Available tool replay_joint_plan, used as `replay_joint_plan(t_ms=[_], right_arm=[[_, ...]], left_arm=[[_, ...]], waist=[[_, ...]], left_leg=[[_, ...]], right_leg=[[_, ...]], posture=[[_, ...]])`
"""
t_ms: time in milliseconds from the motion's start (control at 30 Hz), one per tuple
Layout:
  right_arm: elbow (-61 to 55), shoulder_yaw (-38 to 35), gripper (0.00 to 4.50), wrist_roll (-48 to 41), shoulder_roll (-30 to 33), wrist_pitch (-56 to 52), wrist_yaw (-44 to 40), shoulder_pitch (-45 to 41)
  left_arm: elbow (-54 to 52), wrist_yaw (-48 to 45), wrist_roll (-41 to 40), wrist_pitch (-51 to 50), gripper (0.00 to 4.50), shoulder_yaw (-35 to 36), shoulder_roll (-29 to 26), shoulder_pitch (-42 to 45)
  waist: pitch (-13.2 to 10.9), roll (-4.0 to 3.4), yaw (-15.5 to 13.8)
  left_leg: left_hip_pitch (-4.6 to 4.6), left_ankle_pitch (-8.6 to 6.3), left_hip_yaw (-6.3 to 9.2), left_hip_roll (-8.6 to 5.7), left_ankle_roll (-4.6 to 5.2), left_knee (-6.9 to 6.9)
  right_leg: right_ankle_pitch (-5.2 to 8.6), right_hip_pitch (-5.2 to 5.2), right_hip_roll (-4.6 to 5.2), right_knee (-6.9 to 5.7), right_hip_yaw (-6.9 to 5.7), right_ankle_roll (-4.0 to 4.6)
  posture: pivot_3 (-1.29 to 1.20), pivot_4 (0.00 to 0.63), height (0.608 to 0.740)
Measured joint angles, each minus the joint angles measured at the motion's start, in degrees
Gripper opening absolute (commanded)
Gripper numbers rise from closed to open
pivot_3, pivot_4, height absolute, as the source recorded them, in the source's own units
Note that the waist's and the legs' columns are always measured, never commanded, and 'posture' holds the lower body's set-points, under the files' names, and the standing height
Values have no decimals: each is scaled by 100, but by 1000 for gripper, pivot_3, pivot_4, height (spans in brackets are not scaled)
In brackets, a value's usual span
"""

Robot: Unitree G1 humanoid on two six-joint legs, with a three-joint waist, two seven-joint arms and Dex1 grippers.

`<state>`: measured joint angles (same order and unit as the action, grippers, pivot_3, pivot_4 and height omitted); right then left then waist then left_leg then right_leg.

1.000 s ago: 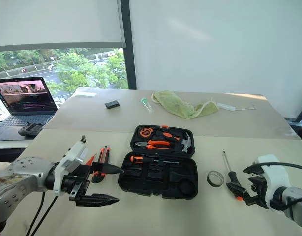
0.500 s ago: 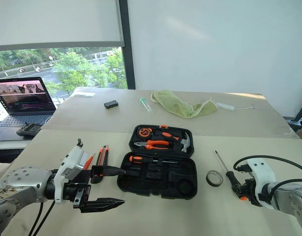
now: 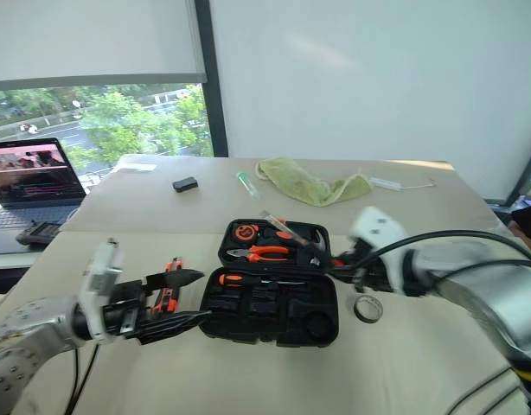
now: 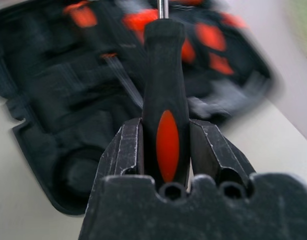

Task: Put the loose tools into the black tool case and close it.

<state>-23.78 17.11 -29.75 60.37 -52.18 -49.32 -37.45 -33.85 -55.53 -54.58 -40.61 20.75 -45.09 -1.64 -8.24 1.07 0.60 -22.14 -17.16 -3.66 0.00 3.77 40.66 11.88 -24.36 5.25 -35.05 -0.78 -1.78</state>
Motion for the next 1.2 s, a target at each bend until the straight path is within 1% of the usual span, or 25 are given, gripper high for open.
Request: replay_joint_plan(t_ms=[100, 133, 167, 267, 367, 500, 567, 700, 867, 1000, 1200], right_arm=[[761, 1038, 1002, 930, -250, 852, -847, -602], [1044, 1328, 1002, 1264, -366, 1218, -1140, -755], [1301, 1523, 1002, 1512, -492, 1450, -1335, -865], [1862, 1811, 1002, 2025, -748, 1960, -1669, -1008], [2225, 1904, 1002, 2450, -901, 2433, -2045, -1115], [2450, 1969, 1002, 2826, -1112, 2643, -2323, -1150], [2607, 1983, 1002, 2995, -1284, 2643, -2402, -1186], [2652, 1972, 1002, 3136, -1390, 2558, -2556, -1217], [2468, 1830, 1002, 3159, -1446, 2005, -2679, -1133], [2256, 1692, 1002, 3124, -1600, 1286, -2656, -1059], [2064, 1564, 1002, 3115, -1690, 926, -2606, -950]], left_arm=[[29, -151, 44, 98, 4500, 259, -42, -386], [44, -185, 70, 162, 4500, 334, -45, -538], [47, -202, 101, 193, 4500, 390, -44, -640], [27, -200, 117, 257, 4500, 538, -49, -798], [-62, -169, 98, 293, 4500, 648, -51, -949], [-150, -131, 57, 296, 4500, 723, -51, -1057], [-173, -118, 48, 300, 4500, 731, -51, -1091], [-194, -83, 48, 305, 4500, 733, -51, -1161], [-255, -19, 47, 308, 4500, 733, -51, -1212], [-362, 81, 35, 307, 4500, 731, -53, -1192], [-399, 159, 20, 293, 4500, 698, -119, -1079]], waist=[[-5, -3, -15], [-5, -3, -29], [-6, -2, -39], [-7, 0, -64], [-9, -2, -75], [-9, -3, -61], [-9, -3, -46], [-9, -3, -21], [-9, -3, -23], [-9, -3, -1], [-9, -3, 11]], left_leg=[[-14, 4, 0, -9, -7, 1], [-17, 18, 0, -10, -31, 2], [-20, 18, 0, -11, -31, 2], [-25, 17, -1, -14, -31, 2], [-22, 15, -1, -14, -33, 2], [-14, 11, 1, -7, -44, 1], [-10, 13, 2, -5, -48, 0], [-6, 12, 5, -3, -49, -1], [-8, 11, 10, -4, -50, -1], [-9, 9, 13, -3, -58, -9], [-9, 19, 11, -6, -73, -44]], right_leg=[[-7, -6, 9, 5, -4, -13], [-7, -6, 11, 8, -6, -14], [-7, -8, 14, 10, -6, -15], [-7, -11, 21, 13, -6, -15], [-7, -12, 27, 9, -8, -14], [-8, -12, 26, 0, -11, -12], [-10, -12, 25, -6, -11, -7], [-15, -12, 26, -10, -11, 2], [-15, -13, 37, -8, -13, 2], [-13, -20, 61, -8, -12, 5], [-11, -34, 57, -6, -12, 9]], posture=[[0, 150, 740], [0, 150, 740], [0, 150, 740], [0, 150, 740], [0, 150, 740], [0, 150, 740], [0, 150, 740], [0, 150, 740], [0, 150, 740], [0, 150, 740], [0, 150, 740]])
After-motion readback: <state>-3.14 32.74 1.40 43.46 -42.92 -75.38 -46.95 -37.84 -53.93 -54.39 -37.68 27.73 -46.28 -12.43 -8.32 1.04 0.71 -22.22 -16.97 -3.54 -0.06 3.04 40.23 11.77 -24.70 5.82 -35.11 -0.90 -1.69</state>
